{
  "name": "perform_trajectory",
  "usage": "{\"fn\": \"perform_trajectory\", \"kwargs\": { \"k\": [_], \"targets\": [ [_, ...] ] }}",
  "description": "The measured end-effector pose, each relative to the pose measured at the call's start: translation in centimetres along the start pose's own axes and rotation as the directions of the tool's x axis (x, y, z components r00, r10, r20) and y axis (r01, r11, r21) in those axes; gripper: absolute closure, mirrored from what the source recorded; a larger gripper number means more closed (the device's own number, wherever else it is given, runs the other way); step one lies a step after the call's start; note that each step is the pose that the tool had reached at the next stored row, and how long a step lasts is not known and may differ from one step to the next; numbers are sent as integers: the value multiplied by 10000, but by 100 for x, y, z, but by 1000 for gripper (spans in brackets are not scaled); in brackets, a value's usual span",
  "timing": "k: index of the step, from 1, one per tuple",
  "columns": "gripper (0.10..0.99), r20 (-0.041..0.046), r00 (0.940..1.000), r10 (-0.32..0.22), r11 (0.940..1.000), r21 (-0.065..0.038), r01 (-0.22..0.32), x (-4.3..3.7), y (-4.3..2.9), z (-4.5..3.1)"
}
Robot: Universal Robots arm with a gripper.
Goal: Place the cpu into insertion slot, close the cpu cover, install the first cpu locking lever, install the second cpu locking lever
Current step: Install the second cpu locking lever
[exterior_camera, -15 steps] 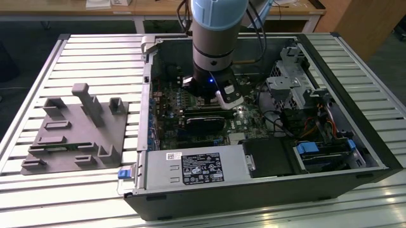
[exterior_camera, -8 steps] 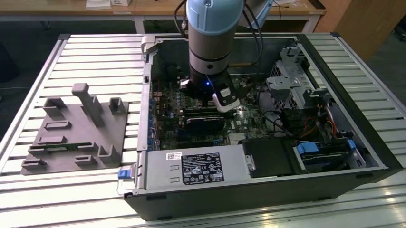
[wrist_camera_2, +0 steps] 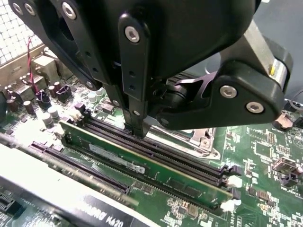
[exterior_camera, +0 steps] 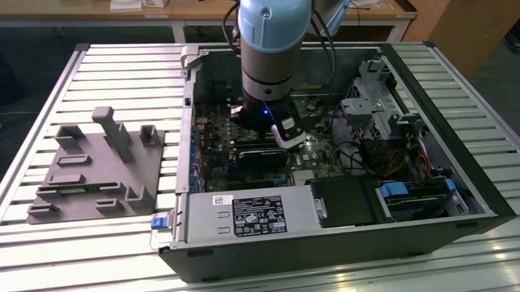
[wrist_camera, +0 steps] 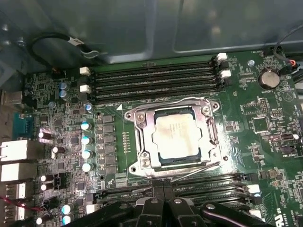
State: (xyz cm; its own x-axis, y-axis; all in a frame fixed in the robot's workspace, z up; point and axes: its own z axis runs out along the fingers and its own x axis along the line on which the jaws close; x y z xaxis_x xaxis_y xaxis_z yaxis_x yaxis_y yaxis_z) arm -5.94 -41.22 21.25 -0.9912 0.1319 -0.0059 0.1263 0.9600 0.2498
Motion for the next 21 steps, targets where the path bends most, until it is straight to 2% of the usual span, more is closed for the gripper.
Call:
{"fn": "perform_trajectory", "kwargs": {
  "k": [2,4,5,8,9,17,21],
  "targets": [
    [980,-8,10000,2,10000,-63,-2,16,-24,2],
    [980,-25,10000,8,9998,-196,-8,39,-39,5],
    [980,-40,10000,10,9995,-308,-11,48,-42,7],
    [980,-99,9999,21,9971,-763,-29,56,-49,13],
    [980,-107,9999,23,9966,-822,-32,56,-54,16],
    [980,-110,9999,23,9964,-844,-32,50,-132,26],
    [980,-112,9999,23,9963,-856,-33,82,-150,45]
  ]
}}
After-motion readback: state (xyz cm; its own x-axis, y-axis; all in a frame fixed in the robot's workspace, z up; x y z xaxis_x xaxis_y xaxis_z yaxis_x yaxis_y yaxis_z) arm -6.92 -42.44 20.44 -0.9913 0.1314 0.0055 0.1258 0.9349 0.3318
